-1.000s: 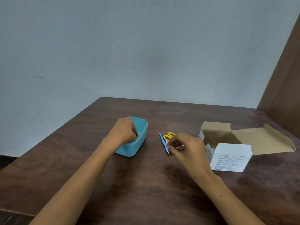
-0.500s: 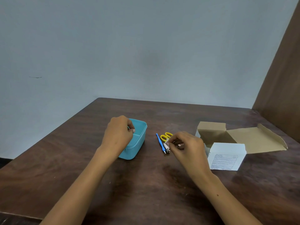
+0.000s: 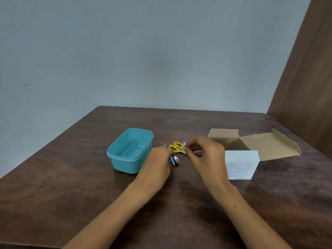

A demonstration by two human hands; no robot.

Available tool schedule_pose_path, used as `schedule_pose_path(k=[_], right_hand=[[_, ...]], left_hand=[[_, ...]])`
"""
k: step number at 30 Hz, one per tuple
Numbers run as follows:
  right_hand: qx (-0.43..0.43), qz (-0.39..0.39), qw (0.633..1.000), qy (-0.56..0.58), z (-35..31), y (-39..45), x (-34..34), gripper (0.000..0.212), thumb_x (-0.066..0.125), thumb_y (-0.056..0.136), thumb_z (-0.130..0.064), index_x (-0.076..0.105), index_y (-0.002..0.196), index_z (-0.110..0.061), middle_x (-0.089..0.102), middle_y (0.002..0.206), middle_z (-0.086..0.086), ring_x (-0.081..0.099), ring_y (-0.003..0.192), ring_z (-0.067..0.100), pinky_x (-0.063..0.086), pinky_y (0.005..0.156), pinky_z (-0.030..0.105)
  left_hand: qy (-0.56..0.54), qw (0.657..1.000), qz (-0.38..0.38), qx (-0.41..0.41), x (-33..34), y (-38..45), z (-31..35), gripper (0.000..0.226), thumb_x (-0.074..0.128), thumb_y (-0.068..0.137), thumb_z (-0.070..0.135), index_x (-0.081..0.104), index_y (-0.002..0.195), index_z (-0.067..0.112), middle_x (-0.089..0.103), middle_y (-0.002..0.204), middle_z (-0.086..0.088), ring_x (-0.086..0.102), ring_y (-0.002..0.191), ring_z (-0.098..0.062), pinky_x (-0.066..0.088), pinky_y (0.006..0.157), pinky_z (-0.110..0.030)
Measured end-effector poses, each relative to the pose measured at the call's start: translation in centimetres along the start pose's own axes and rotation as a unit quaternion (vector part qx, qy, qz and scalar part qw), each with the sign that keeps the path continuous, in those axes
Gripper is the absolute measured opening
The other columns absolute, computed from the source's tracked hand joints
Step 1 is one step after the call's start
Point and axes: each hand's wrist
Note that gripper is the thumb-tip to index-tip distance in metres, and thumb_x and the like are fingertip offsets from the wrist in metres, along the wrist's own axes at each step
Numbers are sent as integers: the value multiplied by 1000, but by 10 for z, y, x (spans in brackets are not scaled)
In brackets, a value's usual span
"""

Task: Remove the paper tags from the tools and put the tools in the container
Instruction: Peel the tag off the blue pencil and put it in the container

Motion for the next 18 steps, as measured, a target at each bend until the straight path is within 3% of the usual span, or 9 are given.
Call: schedule_pose_path(k=[4, 7, 11, 14, 18], right_hand=[[2, -4, 1000, -1, 0, 0, 0, 15, 77, 73, -2, 65, 71, -11, 67, 73, -2, 62, 62, 7, 54, 57, 25], [3, -10, 1000, -4, 0, 0, 1, 15, 77, 73, -2, 65, 71, -11, 67, 73, -2, 63, 62, 9, 56, 57, 30], [11, -12, 1000, -4, 1, 0, 2, 15, 77, 73, -3, 65, 71, -12, 66, 73, -2, 62, 62, 8, 55, 56, 31], [15, -14, 1000, -4, 1, 0, 1, 16, 77, 72, -3, 65, 70, -13, 66, 73, -4, 62, 61, 7, 55, 56, 30], [18, -21, 1000, -7, 1, 0, 1, 16, 77, 73, -3, 65, 71, -13, 66, 73, -3, 62, 62, 10, 55, 57, 32]], left_hand=[[50, 996, -76, 6, 6, 1, -3, 42, 47, 82, -8, 64, 116, 11, 64, 116, -8, 57, 109, -26, 47, 89, -39], [67, 993, -94, 13, 5, 1, -4, 43, 45, 83, -8, 62, 117, 12, 63, 118, -7, 57, 108, -26, 48, 86, -40], [49, 995, -87, 5, 3, -3, -4, 50, 43, 82, -9, 64, 119, 18, 68, 111, -7, 59, 103, -25, 48, 85, -39], [11, 998, -59, 15, 0, -8, 0, 44, 47, 83, -7, 68, 112, 17, 69, 105, -6, 61, 100, -24, 49, 85, -38], [17, 997, -60, 34, -7, -5, 2, 42, 51, 81, -9, 66, 115, 10, 64, 117, -10, 58, 111, -26, 45, 92, -34]])
Point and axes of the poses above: each hand's wrist, its own y-axis towards the middle knuckle, its own x-axis out of the palm, z = x × y
